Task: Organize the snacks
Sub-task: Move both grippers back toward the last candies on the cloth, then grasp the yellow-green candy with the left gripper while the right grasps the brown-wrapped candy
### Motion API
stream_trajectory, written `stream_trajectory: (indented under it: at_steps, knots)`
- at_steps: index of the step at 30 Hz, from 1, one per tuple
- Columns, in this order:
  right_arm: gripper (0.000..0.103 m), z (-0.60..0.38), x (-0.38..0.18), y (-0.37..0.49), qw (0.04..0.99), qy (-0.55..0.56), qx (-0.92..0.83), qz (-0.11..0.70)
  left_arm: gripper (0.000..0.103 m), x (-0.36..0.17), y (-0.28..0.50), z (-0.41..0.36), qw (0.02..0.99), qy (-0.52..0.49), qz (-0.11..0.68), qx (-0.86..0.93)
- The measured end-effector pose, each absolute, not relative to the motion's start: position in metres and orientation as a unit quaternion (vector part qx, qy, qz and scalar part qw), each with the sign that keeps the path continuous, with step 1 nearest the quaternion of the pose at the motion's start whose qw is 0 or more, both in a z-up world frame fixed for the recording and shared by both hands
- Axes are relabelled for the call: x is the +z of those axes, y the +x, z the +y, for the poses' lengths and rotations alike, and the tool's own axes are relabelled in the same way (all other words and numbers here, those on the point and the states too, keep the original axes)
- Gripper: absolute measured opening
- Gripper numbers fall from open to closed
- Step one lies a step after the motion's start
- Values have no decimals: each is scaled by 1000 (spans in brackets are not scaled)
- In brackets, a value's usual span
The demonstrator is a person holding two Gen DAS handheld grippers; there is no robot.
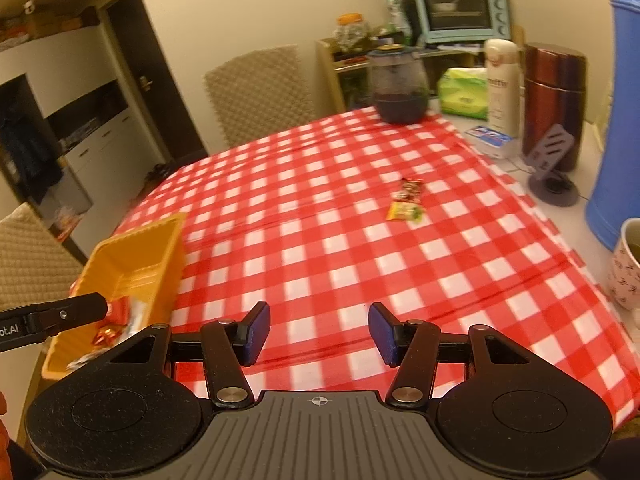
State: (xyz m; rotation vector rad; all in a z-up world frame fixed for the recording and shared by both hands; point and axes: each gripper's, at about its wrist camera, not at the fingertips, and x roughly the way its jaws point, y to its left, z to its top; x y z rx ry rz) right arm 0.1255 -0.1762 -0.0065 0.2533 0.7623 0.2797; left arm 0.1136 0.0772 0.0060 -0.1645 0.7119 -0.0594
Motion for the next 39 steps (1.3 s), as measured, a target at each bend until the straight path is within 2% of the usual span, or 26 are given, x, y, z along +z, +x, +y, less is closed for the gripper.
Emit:
stream_trajectory:
  at_steps: [18, 36, 39]
  knots:
    - [55, -250, -23, 187, 921, 124, 80, 360, 73, -21, 206, -13, 930, -51, 351, -95]
    - [54, -285, -64, 301, 927, 111, 62, 353, 71, -98, 310, -87, 918, -7, 361, -164]
    - [51, -286, -72, 314, 925, 111, 67, 357, 67, -110, 325, -95, 916, -7, 361, -173]
